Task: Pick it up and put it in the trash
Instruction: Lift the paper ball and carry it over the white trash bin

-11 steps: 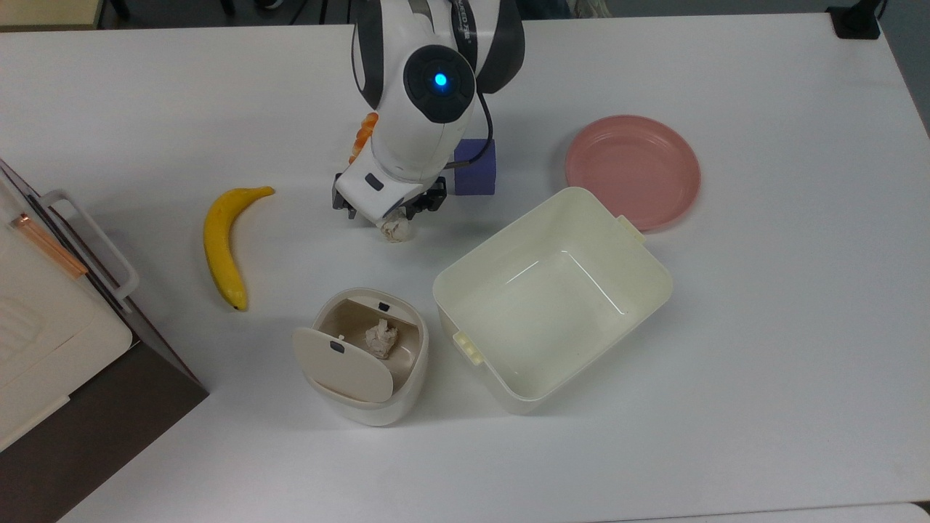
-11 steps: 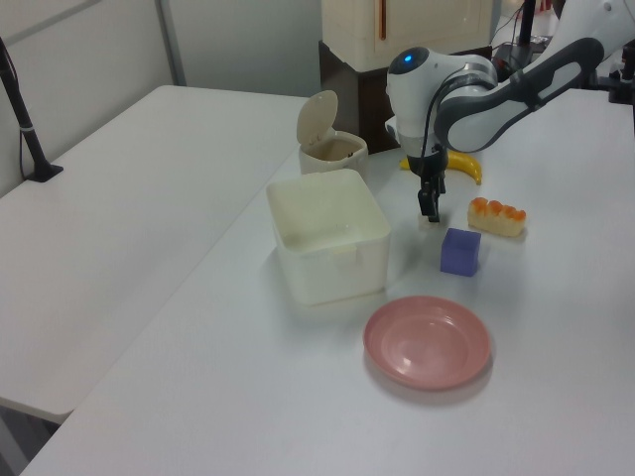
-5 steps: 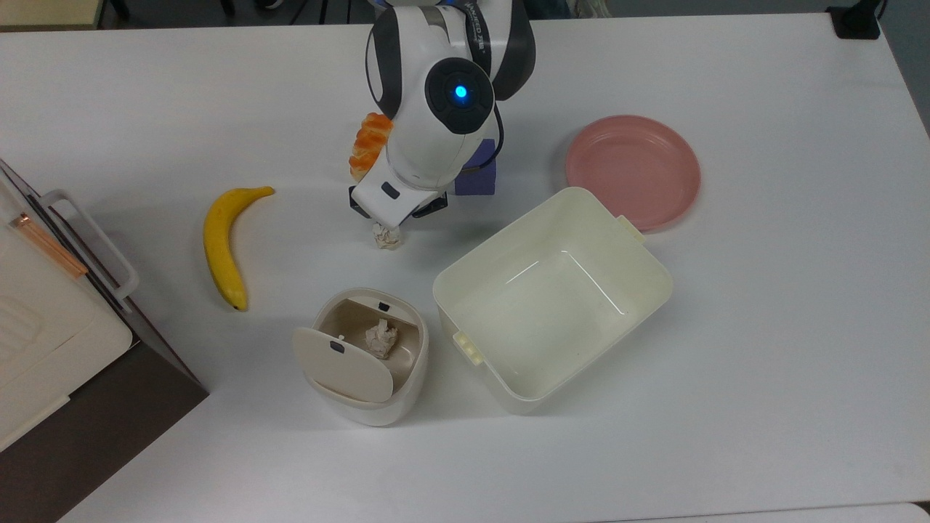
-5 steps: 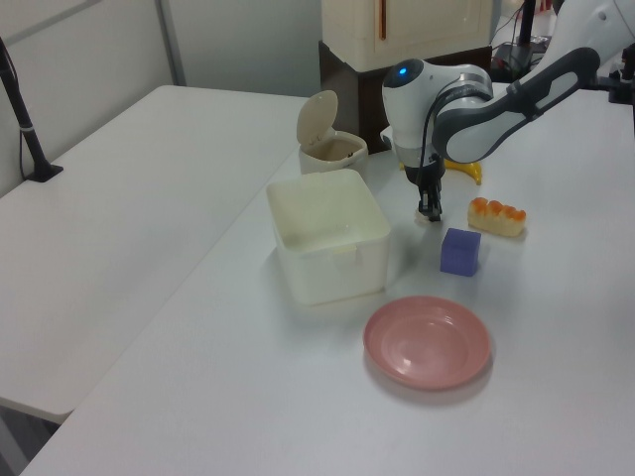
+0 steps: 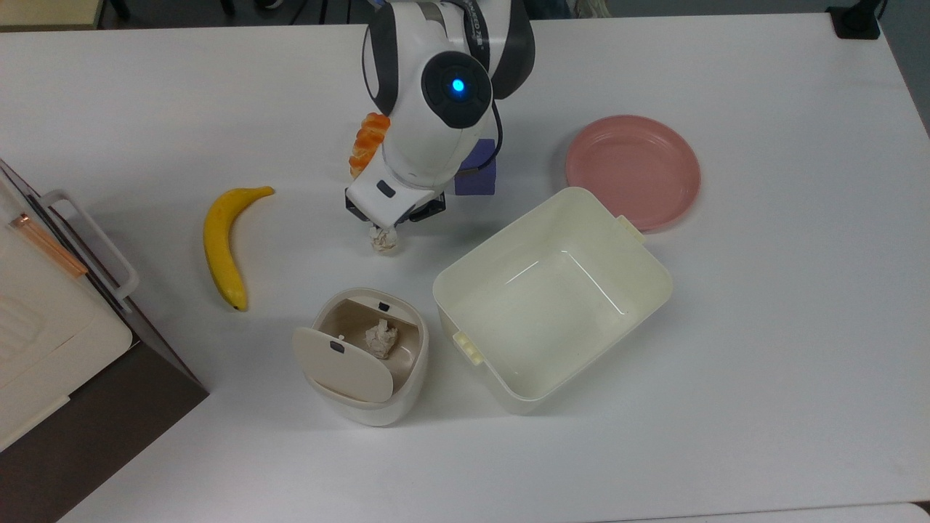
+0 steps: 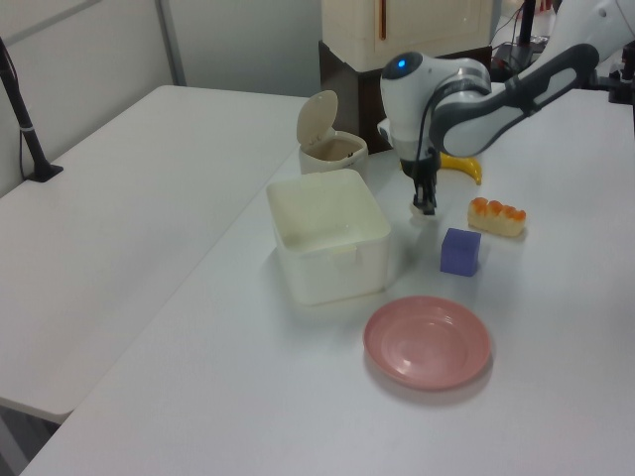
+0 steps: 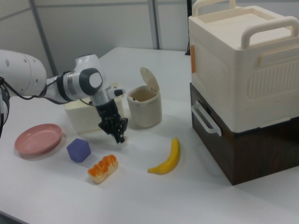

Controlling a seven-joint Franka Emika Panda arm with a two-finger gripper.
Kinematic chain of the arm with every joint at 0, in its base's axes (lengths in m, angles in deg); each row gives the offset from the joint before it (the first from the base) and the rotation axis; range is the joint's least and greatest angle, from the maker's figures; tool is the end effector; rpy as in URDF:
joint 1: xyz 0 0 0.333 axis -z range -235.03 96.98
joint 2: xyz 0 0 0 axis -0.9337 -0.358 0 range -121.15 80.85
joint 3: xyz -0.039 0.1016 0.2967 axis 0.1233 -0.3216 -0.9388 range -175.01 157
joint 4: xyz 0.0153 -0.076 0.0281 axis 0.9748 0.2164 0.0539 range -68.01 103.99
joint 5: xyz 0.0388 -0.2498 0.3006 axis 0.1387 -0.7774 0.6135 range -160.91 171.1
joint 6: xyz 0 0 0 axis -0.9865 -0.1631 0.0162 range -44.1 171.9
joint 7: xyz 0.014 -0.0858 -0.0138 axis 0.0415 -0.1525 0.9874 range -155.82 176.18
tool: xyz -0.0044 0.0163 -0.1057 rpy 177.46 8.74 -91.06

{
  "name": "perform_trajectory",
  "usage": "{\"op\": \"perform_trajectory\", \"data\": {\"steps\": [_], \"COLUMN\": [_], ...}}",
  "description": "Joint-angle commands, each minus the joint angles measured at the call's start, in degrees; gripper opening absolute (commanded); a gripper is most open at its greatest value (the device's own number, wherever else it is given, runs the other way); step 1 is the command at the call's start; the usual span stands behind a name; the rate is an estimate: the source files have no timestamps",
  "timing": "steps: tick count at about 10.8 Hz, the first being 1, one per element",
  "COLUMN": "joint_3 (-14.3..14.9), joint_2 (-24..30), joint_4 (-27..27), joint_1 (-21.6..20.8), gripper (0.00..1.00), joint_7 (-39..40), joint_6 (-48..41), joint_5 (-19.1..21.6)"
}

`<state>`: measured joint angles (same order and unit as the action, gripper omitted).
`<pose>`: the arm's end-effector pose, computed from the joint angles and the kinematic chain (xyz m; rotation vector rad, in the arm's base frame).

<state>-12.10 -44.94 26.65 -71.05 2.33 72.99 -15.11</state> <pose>0.6482 0.0351 0.3280 2.8376 0.1779 -0.1323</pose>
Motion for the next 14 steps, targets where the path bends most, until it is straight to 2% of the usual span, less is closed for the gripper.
{"op": "perform_trajectory", "data": {"steps": [1, 4, 5, 7, 11, 14], "joint_3": [0.1, 0.2, 0.2, 0.3, 0.2, 0.3], "joint_2": [0.9, 1.2, 1.2, 0.7, 0.7, 0.5], "joint_4": [-5.0, -10.2, -10.7, -10.7, -11.9, -12.0], "joint_1": [1.9, 4.7, 5.2, 5.5, 5.5, 5.4], "gripper": [0.00, 0.00, 0.00, 0.00, 0.00, 0.00], "joint_7": [-1.0, -1.0, -1.1, -5.8, -7.4, -10.7], "joint_6": [0.6, 1.3, 4.7, 11.9, 14.5, 20.2], "joint_5": [2.3, 6.5, 7.3, 7.2, 7.5, 7.5]}}
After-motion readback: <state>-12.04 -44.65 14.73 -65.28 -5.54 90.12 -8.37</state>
